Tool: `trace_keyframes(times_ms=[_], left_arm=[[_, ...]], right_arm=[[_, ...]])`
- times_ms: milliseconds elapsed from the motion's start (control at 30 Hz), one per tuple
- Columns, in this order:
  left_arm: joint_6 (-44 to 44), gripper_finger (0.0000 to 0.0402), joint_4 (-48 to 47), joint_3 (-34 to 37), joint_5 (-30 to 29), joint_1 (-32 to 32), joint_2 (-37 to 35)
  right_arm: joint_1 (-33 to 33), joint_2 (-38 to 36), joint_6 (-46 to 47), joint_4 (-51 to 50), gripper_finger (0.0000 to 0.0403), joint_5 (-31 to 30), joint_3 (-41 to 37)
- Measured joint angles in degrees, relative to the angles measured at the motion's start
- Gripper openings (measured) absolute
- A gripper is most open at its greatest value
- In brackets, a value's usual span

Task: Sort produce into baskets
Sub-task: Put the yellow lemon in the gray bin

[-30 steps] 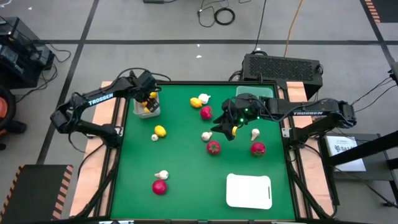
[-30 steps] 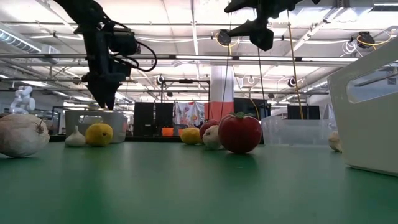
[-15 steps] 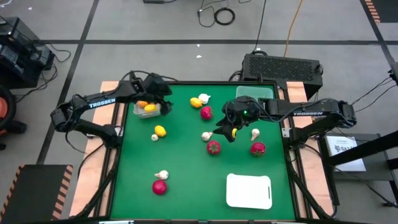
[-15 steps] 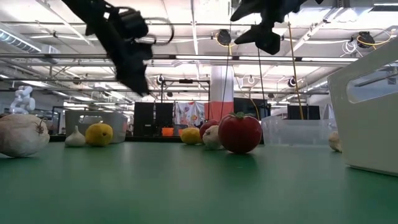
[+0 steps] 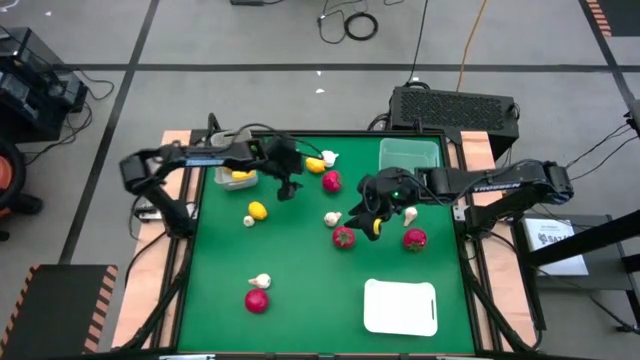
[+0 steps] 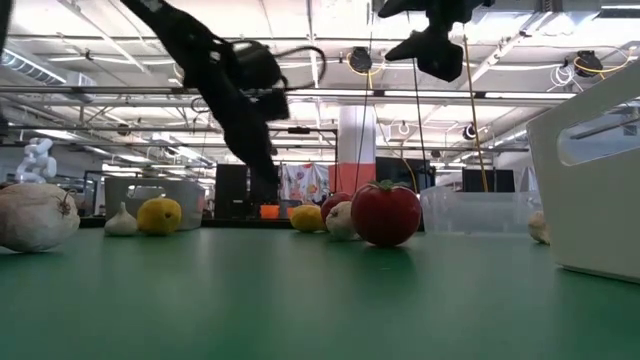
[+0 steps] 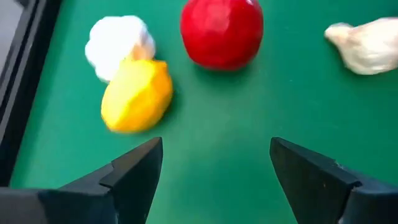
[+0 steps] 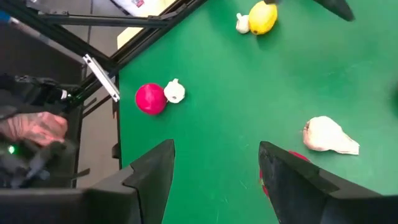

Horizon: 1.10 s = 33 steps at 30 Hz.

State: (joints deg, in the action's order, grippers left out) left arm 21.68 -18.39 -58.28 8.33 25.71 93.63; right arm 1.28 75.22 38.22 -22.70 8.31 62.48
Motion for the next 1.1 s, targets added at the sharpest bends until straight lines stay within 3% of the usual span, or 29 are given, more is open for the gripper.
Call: trace_keyframes(times_ms=[233, 367, 567, 700, 1100], left_arm=[[11.0, 0.0301, -0.5, -10.1, -2.3, 0.9, 7.7], [16.9, 0.0301, -8.1, -17.5, -2.9, 1.9, 13.8], [21.2, 0.0301, -14.0, -26.5, -8.0, 2.1, 21.3], [23.0, 0.0301, -15.5, -30.8, -8.1, 2.1, 23.2], [23.9, 0.0301, -22.0, -32.7, -7.5, 2.7, 27.0]], right_arm=[[3.5, 0.0, 4.1, -0.3, 0.0224, -5.4, 0.0], [5.7, 0.0, 6.2, -0.4, 0.0224, -7.6, 0.0], [8.1, 0.0, 8.9, -0.9, 0.0224, -10.9, 0.0], [9.3, 0.0, 10.5, -1.0, 0.0224, -11.8, 0.0], [12.8, 0.0, 12.2, -2.6, 0.0224, -17.2, 0.0]])
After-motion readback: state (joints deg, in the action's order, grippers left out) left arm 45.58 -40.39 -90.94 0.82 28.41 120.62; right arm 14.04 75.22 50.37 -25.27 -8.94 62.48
